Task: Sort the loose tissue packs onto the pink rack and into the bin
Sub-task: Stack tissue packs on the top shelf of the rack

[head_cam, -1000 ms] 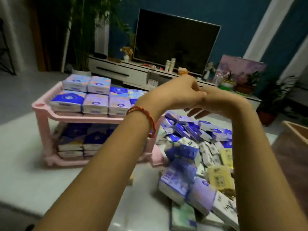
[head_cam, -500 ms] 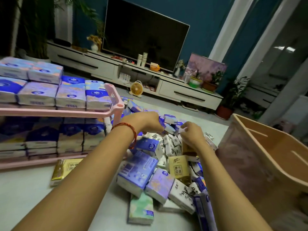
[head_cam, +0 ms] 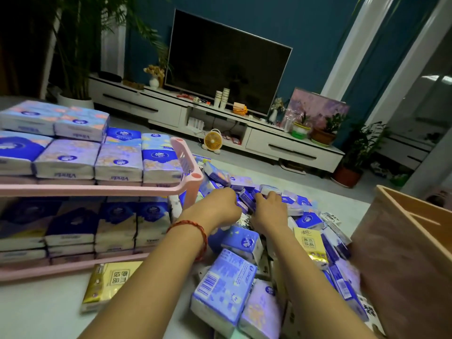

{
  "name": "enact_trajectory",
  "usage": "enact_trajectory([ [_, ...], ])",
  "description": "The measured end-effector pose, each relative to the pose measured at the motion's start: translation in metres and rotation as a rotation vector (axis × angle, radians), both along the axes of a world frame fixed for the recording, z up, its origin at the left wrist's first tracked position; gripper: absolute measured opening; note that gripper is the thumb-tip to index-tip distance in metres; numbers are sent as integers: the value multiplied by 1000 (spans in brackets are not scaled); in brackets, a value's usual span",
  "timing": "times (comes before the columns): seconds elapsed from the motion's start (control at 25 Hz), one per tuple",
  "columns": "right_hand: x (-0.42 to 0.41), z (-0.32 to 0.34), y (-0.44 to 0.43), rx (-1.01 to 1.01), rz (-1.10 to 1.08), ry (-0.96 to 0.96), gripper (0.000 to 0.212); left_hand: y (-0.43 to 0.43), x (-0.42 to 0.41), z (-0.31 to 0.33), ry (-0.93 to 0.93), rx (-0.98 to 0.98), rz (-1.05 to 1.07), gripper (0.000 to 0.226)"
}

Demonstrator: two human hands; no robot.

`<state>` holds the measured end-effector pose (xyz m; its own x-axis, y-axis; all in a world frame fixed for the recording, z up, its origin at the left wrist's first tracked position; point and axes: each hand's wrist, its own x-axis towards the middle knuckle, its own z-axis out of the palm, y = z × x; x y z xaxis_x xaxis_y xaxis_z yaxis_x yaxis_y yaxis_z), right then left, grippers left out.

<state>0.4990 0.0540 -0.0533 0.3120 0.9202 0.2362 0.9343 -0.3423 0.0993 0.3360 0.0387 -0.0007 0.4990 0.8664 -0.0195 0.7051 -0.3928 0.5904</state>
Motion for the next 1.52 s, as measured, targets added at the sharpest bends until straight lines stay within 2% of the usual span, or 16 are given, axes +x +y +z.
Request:
enact_trajectory([
  [0.2,0,-8,17,25,-107,109,45,-8,10,-6,24,48,-25,32],
  [0.4,-5,-9,11,125,-108,-22,38,-22,10,5,9,65,-80,26],
  [0.48,-3,1,7,238,-134,89,34,-24,7,14,-13,54,-93,16],
  [0.52,-2,11,4,360,-157,276,32,-25,5,20,-40,52,-91,17],
  [0.6,-5,48,-7,647,-131,938,26,-24,-1,35,-167,72,-70,28],
  [0.64,-10,70,-13,716,-60,1271,23,-23,-7,45,-263,106,-39,29],
  [0.68,-18,90,-19,711,9,1499,18,-24,-13,56,-366,177,10,28],
  [0.72,-28,105,-25,665,55,1635,12,-23,-21,67,-461,281,92,26],
  [0.8,-51,127,-32,546,105,1791,11,-18,-45,85,-613,494,309,23],
  [0.92,-94,139,-27,407,144,1899,14,-6,-102,98,-627,644,547,24],
  [1.12,-172,146,-10,335,145,2000,13,12,-201,84,-528,668,922,32],
  [1.2,-192,146,-4,361,174,1986,11,12,-217,80,-470,637,934,37],
  [1.36,-212,144,5,392,215,1881,17,19,-228,75,-300,558,805,38],
  [1.52,-225,142,19,344,286,1731,15,28,-224,69,-279,512,668,34],
])
